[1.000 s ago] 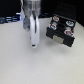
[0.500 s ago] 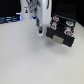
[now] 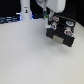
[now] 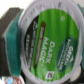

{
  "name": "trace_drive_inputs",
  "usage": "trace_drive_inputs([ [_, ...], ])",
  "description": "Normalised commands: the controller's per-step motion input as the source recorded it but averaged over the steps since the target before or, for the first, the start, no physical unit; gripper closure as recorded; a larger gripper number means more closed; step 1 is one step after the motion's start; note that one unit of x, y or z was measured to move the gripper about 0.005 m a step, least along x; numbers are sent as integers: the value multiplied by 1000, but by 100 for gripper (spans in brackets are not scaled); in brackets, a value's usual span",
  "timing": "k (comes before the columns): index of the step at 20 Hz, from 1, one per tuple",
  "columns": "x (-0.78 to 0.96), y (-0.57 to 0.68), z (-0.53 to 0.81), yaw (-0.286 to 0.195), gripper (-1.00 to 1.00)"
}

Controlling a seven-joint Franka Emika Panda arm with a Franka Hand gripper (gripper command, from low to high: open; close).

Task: Open the kcup holder, insert the kcup into the holder, and close the kcup holder

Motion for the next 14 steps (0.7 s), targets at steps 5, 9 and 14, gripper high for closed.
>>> trace_drive_inputs([
  [5,194,671,171,28,100],
  [9,96,597,47,55,100],
  [14,137,567,37,78,100],
])
